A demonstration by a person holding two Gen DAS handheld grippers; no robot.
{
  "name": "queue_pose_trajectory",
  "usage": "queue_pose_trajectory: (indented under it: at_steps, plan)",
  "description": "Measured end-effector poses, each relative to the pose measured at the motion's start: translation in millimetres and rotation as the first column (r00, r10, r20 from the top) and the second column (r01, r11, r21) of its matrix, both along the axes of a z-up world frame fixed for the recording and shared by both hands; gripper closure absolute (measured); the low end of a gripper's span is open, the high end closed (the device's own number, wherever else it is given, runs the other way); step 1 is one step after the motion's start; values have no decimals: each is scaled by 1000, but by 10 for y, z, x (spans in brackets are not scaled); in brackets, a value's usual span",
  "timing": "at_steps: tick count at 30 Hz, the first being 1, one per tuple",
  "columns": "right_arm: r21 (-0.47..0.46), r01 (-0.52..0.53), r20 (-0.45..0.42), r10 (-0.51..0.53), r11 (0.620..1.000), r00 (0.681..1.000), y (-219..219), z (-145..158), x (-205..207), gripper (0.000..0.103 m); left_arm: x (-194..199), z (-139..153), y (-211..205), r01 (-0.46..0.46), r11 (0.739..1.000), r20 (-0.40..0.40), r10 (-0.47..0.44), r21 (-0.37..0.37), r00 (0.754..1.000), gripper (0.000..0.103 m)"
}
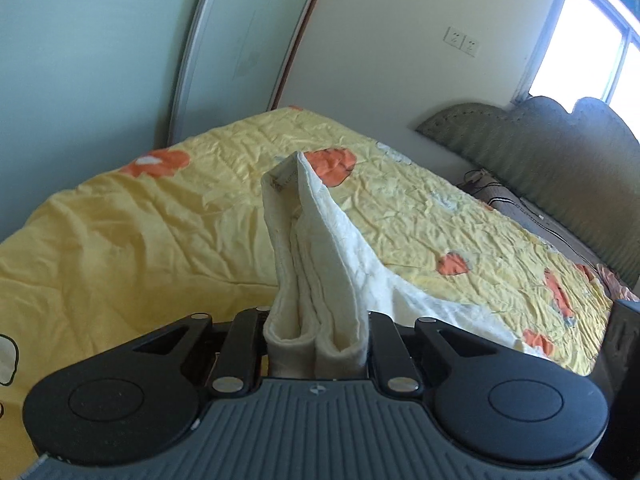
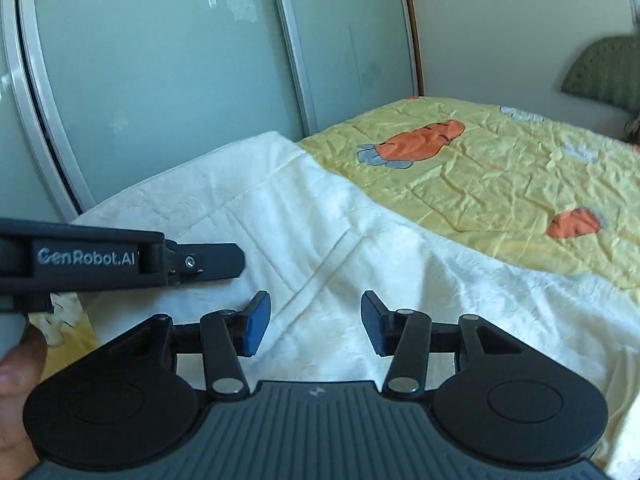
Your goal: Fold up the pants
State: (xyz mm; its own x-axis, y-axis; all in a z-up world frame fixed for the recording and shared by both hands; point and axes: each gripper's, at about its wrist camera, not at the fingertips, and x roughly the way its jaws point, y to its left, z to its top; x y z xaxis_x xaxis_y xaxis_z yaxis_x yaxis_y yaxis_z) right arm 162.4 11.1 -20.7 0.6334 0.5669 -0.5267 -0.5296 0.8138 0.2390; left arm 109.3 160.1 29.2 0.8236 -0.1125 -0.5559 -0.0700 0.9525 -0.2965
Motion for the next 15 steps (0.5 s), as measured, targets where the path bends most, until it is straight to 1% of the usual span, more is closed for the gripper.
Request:
queue_pose_trajectory:
  at_steps: [2, 4, 7, 9, 12, 15]
  plan:
    - [48, 15, 18, -16, 999, 1000, -82, 67, -77, 54, -70, 107, -143, 10, 1000, 27, -11, 24, 1000, 88]
    - [79, 27, 39, -30, 997, 999, -208, 138, -156, 54, -128, 198, -257, 31, 999, 49, -32, 17, 998, 88]
    - [149, 60, 29, -65, 987, 997, -465, 227, -241, 54, -181, 323, -452, 81, 997, 72, -81, 8, 994, 88]
    - [184, 85, 33, -93, 979, 995, -638, 279, -316, 54, -209, 397, -603, 115, 993, 89, -116, 18, 989, 88]
    - [218, 129, 53, -143, 967, 988, -893, 356, -439, 54, -270, 487, -894, 173, 984, 119, -178, 53, 977, 88]
    - [249, 178, 72, -201, 952, 977, -1166, 419, -564, 54, -358, 572, -1213, 231, 969, 150, -242, 90, 959, 88]
